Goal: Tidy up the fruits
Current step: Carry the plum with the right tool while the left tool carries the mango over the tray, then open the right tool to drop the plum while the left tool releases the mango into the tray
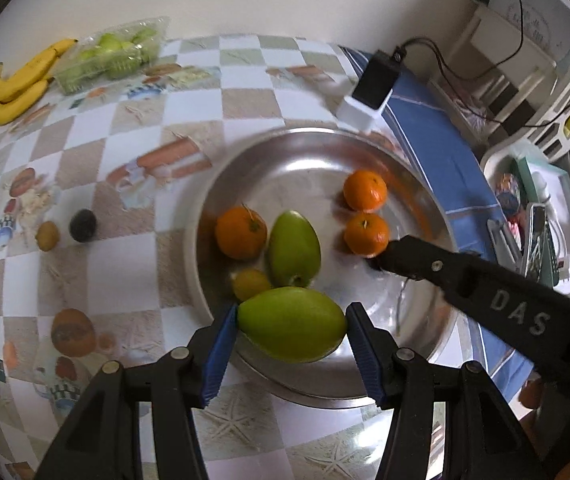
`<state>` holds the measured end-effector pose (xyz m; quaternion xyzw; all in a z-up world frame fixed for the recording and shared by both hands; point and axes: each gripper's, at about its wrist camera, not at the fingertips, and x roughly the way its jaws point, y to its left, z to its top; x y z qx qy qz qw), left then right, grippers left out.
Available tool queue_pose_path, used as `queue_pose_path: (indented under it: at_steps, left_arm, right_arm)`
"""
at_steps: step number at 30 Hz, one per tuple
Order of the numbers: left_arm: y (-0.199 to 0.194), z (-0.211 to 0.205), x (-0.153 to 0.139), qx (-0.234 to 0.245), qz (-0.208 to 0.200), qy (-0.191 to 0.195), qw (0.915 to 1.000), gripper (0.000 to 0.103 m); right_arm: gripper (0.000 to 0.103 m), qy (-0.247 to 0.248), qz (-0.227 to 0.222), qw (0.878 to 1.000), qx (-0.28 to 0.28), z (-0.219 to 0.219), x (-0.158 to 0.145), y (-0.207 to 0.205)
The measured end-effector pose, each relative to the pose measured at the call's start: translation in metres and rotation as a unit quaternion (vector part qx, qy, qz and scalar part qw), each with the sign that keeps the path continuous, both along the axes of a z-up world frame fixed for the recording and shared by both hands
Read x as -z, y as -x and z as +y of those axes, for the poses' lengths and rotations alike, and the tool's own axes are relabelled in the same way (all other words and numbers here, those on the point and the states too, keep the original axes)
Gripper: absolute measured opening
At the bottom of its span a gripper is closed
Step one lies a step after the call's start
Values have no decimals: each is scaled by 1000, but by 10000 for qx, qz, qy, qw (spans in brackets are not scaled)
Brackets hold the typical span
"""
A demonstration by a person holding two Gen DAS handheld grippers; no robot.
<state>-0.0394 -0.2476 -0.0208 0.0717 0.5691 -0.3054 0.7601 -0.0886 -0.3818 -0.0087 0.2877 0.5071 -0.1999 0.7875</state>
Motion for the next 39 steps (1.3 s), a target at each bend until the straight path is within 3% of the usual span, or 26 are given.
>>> queue_pose_path:
  at_steps: [11, 23, 26, 27, 33, 39]
  left_arm:
    - [0, -4, 20, 31, 199, -195, 9996, 58]
    - [1, -10, 22, 139, 150, -307, 9993, 59]
    - [1, -11, 24, 160, 178, -309, 9992, 59]
    - [1, -12, 24, 166, 186, -306, 9992, 59]
    - [1, -10, 16, 190, 135, -164, 9996, 66]
    - [-3, -5, 9, 98, 27, -132, 9999, 67]
  right_arm:
    - [27, -285, 317, 9991, 6, -2, 29, -1]
    - [27, -295, 417, 9987, -12, -1, 37, -5]
    - [33, -316, 432, 9986, -1, 0, 40, -6]
    - [38, -306, 432, 9986, 2, -1, 40, -7]
    - [42, -259, 316, 9991, 65, -2, 33, -6]
    - [43, -173, 69, 9997, 127, -3, 18, -5]
